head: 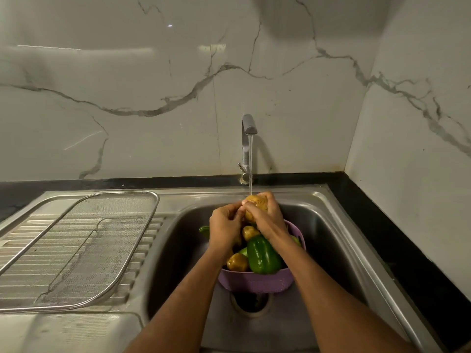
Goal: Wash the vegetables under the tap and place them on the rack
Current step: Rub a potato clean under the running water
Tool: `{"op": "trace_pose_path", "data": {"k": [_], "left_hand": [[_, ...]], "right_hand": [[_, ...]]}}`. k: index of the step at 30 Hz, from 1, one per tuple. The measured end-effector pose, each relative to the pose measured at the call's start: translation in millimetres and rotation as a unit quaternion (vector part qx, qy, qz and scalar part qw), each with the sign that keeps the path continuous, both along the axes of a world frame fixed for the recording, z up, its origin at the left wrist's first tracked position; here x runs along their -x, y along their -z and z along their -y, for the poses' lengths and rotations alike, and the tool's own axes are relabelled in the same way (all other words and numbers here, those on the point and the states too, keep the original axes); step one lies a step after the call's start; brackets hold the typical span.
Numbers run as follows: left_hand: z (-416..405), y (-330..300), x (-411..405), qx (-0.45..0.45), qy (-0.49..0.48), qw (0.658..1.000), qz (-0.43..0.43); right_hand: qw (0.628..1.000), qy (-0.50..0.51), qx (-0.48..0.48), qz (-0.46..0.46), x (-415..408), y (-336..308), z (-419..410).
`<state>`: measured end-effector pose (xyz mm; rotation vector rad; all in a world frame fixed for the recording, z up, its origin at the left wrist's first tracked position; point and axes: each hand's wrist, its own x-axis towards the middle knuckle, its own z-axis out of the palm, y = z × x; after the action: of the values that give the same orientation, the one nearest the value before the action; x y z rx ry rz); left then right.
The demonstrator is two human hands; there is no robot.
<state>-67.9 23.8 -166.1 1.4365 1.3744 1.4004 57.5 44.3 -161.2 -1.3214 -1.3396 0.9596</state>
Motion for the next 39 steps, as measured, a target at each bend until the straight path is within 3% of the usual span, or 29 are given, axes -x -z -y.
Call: {"op": "trace_pose_path", "data": {"k": [12, 19, 26, 33, 39], "left_hand": [[0.9, -0.1, -4.8, 0.001, 0.0, 0.999, 0.043], [5.9, -0.5, -11.2, -0.055, -0.024, 0.997, -0.048], [18.1, -7.1, -16.4, -0.105, -0.03, 0.992, -0.061], [22.2, -13.2, -13.2, -0.143, -0.043, 0.959, -0.243], [17.5, -12.3, -7.9, -0.144, -0.056, 0.956, -0.249]], "right_hand": [[0.994, 0.025, 0.022, -0.104, -2.4, -1.1, 0.4], [0.994, 0.069, 0.005, -0.085, 4.1, 3.9, -4.6], [0.992, 0.116, 0.025, -0.048, 9.2, -2.5, -8.2], [0.991, 0.111, 0.044, -0.051, 8.2, -4.4, -6.2], [0.993, 0.11, 0.032, -0.017, 7.2, -1.6, -3.8]]}}
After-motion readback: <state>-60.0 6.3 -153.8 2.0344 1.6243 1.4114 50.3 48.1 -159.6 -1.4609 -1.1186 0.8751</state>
